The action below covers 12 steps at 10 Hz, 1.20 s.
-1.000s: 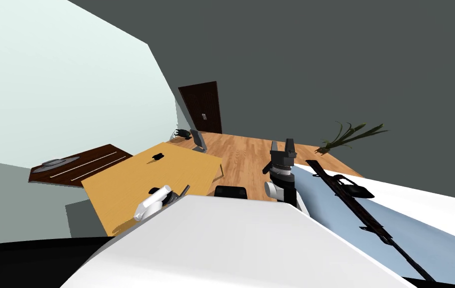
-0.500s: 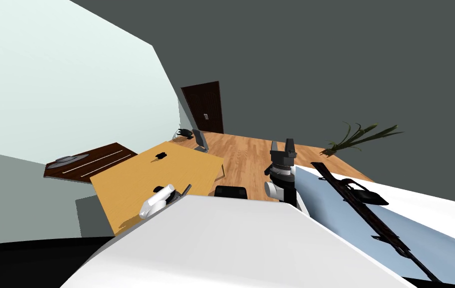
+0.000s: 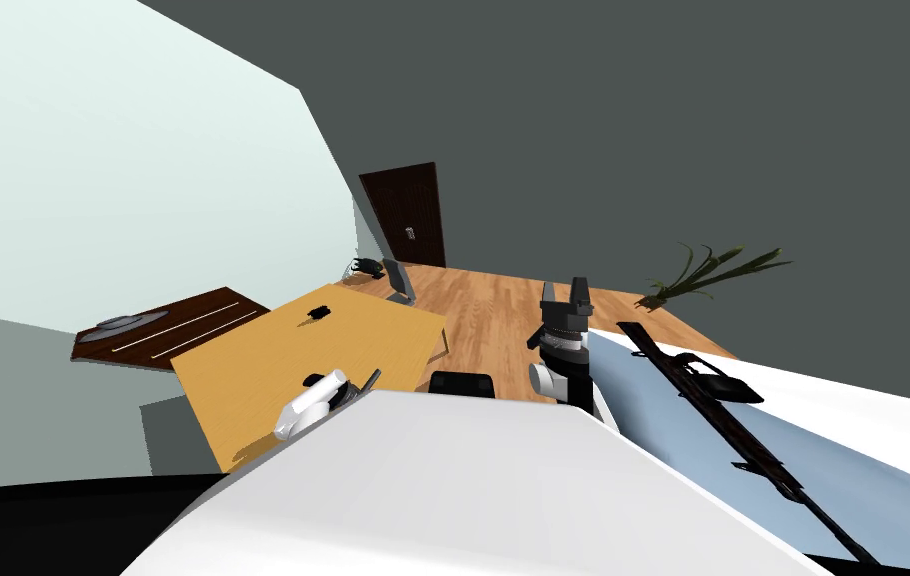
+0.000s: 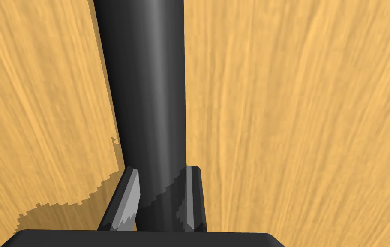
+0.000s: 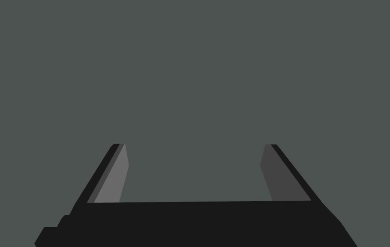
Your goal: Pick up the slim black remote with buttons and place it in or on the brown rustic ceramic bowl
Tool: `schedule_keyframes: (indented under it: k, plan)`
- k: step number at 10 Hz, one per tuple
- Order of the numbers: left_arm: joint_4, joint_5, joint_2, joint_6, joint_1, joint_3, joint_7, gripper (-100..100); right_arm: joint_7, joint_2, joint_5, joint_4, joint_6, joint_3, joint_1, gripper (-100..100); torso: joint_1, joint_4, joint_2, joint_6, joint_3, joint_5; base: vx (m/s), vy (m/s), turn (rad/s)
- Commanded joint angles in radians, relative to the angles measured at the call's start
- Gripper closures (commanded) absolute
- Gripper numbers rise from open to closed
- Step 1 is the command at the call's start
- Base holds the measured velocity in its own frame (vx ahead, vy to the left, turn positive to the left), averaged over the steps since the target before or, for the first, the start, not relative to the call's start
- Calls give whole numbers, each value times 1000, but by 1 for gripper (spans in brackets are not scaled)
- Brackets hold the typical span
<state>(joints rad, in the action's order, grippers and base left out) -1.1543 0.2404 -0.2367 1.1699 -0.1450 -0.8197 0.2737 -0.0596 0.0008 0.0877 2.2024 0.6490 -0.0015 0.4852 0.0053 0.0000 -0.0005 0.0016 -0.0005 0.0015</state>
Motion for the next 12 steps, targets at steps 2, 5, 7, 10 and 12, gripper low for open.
schedule_keyframes:
  k: [2, 5, 7, 10, 12]
  plan:
    - [62, 34, -61, -5, 4, -27, -16, 100, 0, 0, 0, 0, 0, 0, 0, 0, -2, 0, 1, 1, 0, -1, -38, -73, -163]
    - [132, 74, -128, -7, 7, -59, -34, 100, 0, 0, 0, 0, 0, 0, 0, 0, -3, 0, 1, 0, 1, -1, -29, -81, -105]
    - [179, 101, -173, -8, 8, -80, -46, 100, 0, 0, 0, 0, 0, 0, 0, 0, -3, 0, 1, 0, 1, -1, -21, -75, -122]
    - [194, 107, -185, -11, 11, -84, -49, 0, 0, 0, 0, 0, 0, 0, 0, 0, -1, 0, 0, -1, 0, -1, -8, -37, -41]
    - [179, 122, -221, 5, 20, -113, -47, 100, 0, 0, 0, 0, 0, 0, 0, 0, -3, 1, 2, 0, 1, -3, -54, -85, -70]
